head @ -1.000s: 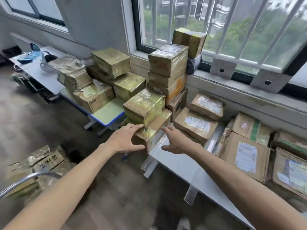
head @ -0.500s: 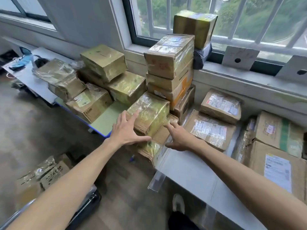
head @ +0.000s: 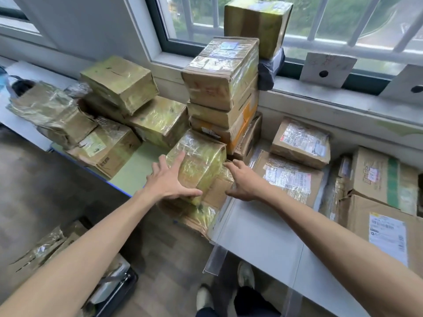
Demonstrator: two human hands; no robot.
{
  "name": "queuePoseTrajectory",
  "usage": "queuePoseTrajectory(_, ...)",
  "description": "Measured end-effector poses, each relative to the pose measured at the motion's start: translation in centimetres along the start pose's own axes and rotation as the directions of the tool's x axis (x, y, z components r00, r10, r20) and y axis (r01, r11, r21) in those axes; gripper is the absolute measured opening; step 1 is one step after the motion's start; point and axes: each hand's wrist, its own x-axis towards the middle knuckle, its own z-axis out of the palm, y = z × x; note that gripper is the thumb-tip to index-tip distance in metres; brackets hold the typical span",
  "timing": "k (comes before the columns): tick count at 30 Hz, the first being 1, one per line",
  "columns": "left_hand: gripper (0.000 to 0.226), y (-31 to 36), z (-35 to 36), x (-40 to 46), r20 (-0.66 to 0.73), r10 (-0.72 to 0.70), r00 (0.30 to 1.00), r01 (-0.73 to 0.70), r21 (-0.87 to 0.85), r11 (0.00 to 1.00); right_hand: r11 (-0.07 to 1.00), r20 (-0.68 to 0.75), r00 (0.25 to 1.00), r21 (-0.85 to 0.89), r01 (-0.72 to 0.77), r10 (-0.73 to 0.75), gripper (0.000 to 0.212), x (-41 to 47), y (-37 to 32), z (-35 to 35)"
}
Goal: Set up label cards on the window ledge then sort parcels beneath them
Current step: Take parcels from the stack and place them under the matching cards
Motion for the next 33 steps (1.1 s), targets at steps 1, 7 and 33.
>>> queuePoseTrajectory(1, 0.134, -0.1, 0.1, 0.0, -0.002, 0.007, 1.000, -0.007, 0.002, 1.000, 1.000, -0.004, 1.000, -0.006, -0.011, 0.011, 0.092, 0.1, -0.3, 0.0)
queuePoseTrajectory(7, 0.127, -0.7, -0.3, -0.1, -0.052, 0.093, 0.994, -0.093, 0.000, 0.996, 0.993, -0.077, 0.990, -0.004, -0.118, 0.117, 0.105, -0.8, -2.8, 0.7)
queuePoseTrajectory(33, 0.121, -1.3, -8.3, -5.8, -0.042, 0.860, 0.508, -0.815, -0.345, 0.465, 0.878, -0.331, 0.818, 0.271, -0.395, 0.470, 0.095, -15.8, -9.2, -2.0)
